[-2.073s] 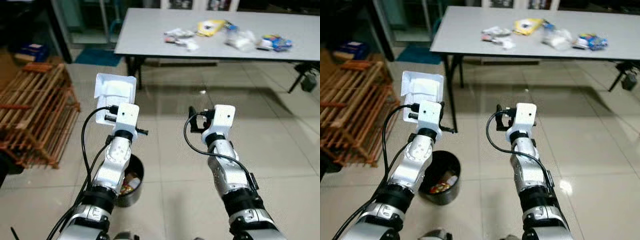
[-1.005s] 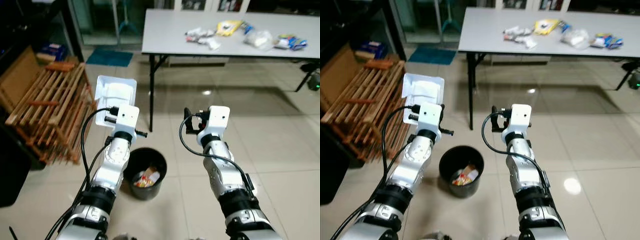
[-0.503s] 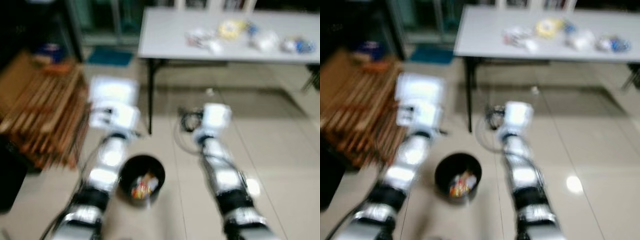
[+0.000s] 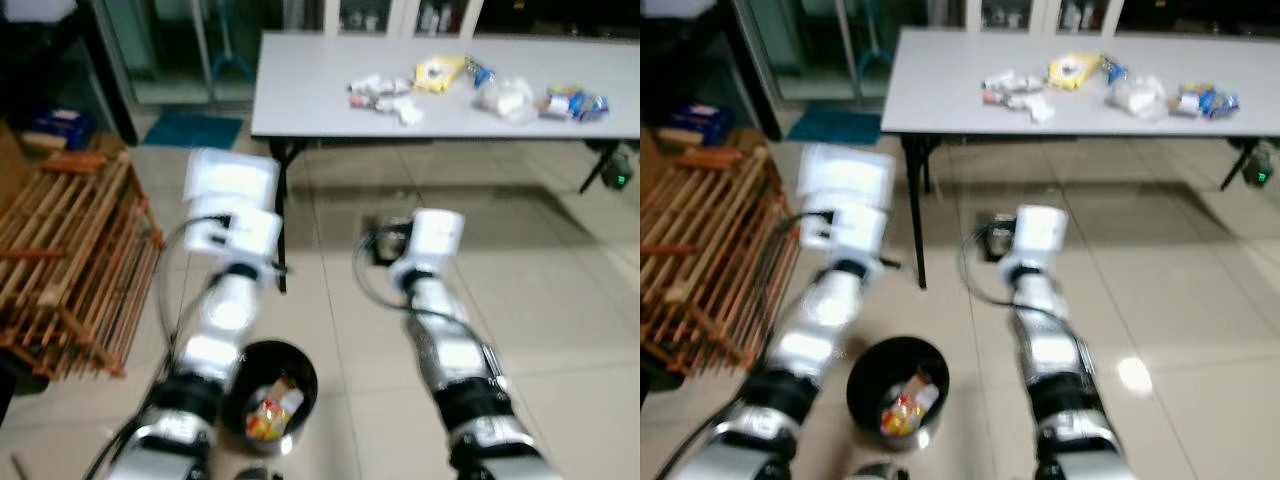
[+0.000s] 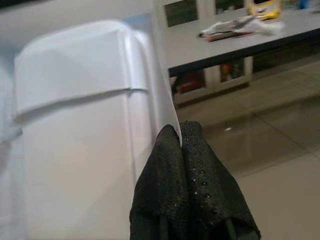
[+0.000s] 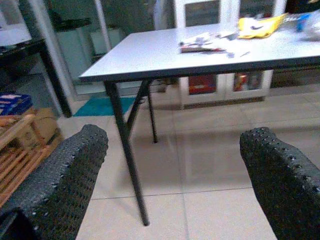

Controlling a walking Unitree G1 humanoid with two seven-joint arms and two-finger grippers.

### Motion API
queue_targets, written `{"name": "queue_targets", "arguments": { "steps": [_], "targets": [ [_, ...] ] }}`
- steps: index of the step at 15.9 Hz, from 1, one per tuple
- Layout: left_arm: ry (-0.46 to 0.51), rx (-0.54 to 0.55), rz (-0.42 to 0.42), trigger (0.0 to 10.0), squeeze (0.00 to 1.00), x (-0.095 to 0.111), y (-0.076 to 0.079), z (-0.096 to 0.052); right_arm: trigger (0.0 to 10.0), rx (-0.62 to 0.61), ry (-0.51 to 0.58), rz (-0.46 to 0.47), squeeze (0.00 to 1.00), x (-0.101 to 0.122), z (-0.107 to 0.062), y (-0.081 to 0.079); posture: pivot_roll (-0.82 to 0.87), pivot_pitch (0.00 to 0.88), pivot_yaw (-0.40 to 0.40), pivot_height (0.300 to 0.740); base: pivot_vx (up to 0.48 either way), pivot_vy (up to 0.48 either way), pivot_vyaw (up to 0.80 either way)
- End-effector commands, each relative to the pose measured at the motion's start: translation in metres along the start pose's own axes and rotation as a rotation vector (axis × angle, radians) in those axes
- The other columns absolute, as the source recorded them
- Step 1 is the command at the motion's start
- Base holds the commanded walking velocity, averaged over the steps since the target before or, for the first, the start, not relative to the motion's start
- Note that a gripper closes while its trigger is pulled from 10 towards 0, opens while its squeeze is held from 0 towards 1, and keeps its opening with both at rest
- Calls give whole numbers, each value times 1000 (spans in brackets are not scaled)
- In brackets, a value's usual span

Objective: Picking trash to rubbish bin

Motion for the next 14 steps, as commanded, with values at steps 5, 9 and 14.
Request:
{"name": "queue_targets", "arguments": {
  "steps": [5, 9, 14],
  "targets": [
    [-127, -21, -29, 10000, 0, -25, 8, 1, 10000, -28, 2, -2, 0, 2, 0, 10, 29, 26, -12, 716, 0, 0, 0],
    [-374, -72, -33, 10000, 0, -74, 9, -14, 10000, -28, 4, -4, 0, 3, 0, 10, 8, 25, -10, 716, 0, 0, 0],
    [-623, -144, -129, 10000, 0, -116, 30, -47, 10000, -34, 7, -14, 0, 5, -2, 14, -21, 32, -22, 716, 0, 0, 0]
  ]
}}
Point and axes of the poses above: a point about 5 cm out from each wrist's last joint towards the gripper, its own z axis pointing out of the wrist towards the gripper, its own x axis along the axis of the wrist's last joint, y = z × x, the point moved 1 cm from there along z, pointing out of the wrist towards the gripper, and after that the axes turned 3 degrees about z, right-handed, at the moved point
